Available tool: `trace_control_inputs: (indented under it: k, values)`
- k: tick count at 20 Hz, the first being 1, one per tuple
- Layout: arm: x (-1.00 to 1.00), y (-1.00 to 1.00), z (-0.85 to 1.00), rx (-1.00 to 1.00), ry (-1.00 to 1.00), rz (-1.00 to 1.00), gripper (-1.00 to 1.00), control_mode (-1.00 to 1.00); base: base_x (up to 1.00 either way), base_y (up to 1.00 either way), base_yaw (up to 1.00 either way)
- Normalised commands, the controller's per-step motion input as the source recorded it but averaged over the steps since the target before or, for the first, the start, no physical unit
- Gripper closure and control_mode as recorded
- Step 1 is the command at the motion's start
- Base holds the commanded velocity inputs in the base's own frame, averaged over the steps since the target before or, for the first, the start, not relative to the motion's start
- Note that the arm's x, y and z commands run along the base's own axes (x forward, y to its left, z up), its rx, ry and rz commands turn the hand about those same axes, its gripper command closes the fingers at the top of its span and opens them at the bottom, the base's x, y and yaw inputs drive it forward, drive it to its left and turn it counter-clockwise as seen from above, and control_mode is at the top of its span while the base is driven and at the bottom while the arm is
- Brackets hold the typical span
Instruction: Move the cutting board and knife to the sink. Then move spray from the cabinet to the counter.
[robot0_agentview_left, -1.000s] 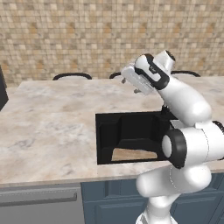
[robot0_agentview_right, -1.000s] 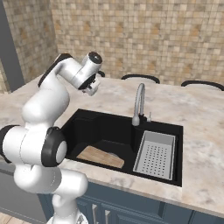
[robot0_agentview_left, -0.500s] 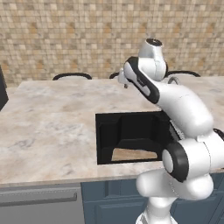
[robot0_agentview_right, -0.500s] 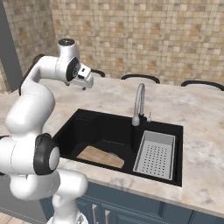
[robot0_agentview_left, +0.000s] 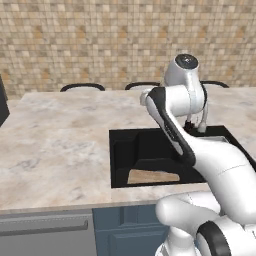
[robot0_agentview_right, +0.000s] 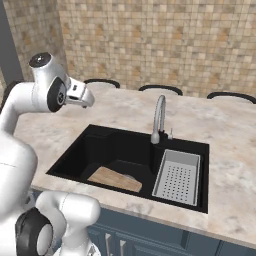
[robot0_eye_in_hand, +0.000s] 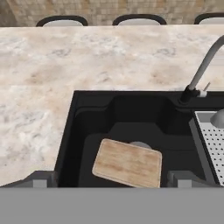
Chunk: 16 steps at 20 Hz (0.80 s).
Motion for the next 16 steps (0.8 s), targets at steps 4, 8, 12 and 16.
trace_control_inputs:
  k: [4, 8, 12, 16]
  values:
    - [-1.00, 0.00, 0.00, 0.07, 0.00, 0.00, -1.00, -1.00, 0.00, 0.00, 0.00]
    - [-1.00, 0.00, 0.00, 0.03, 0.05, 0.02, -1.00, -1.00, 0.00, 0.00, 0.00]
    - [-0.97, 0.00, -0.01, 0.00, 0.22, 0.02, -1.00, -1.00, 0.00, 0.00, 0.00]
    - [-0.93, 0.01, -0.20, 0.00, 0.24, 0.01, -1.00, -1.00, 0.00, 0.00, 0.00]
